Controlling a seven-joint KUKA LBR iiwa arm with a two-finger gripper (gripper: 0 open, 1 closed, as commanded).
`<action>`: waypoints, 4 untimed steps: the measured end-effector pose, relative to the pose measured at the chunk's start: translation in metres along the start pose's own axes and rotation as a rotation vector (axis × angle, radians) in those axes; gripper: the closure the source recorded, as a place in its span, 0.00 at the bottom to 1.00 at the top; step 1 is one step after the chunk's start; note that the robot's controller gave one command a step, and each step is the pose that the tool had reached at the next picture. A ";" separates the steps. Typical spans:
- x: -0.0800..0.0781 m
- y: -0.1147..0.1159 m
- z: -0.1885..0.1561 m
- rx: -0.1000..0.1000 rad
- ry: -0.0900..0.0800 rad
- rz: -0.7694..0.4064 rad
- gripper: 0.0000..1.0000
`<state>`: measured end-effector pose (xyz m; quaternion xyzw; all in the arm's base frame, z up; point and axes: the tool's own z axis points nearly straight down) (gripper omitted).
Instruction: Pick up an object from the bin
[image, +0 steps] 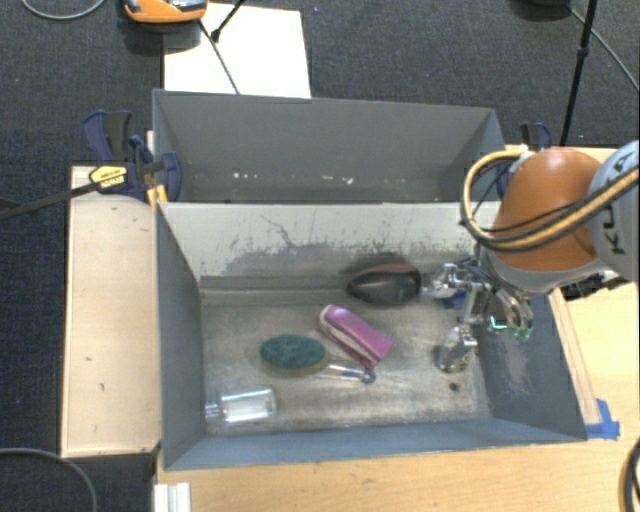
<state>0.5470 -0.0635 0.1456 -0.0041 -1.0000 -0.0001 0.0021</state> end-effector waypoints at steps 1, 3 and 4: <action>-0.017 0.088 -0.003 -0.005 -0.010 0.132 0.00; 0.024 0.188 0.035 -0.001 -0.003 -0.101 0.00; -0.009 0.204 0.075 -0.002 -0.007 -0.133 0.00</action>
Offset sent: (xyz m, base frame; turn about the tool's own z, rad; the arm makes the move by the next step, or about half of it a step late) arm 0.0165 0.0829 0.0027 0.1383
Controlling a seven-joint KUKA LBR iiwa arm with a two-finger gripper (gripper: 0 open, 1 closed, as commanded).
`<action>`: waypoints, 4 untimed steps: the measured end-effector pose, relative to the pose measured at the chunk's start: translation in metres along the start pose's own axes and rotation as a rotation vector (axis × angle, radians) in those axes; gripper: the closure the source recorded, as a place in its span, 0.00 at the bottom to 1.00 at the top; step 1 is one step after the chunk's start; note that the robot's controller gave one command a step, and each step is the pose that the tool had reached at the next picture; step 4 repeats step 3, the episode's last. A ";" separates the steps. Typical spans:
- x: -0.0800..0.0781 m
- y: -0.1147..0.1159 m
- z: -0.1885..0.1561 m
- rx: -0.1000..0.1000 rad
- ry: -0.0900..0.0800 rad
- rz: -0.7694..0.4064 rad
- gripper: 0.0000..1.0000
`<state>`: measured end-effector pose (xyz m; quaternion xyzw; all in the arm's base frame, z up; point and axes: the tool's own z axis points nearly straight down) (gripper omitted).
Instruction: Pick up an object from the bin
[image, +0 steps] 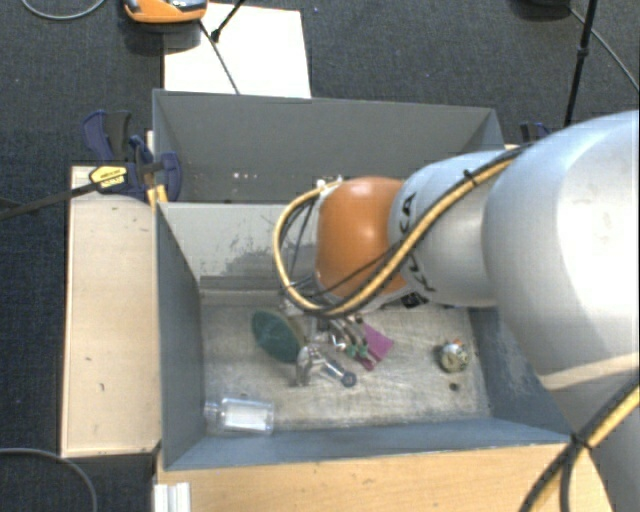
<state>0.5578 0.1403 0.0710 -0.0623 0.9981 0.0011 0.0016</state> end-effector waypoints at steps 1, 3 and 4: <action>-0.001 -0.001 -0.003 0.001 -0.007 0.001 1.00; 0.011 0.048 -0.177 0.000 -0.007 -0.041 1.00; 0.011 0.048 -0.177 0.000 -0.007 -0.041 1.00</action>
Offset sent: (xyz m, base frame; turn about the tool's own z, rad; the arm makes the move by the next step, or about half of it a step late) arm 0.0000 0.0000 0.0000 0.0000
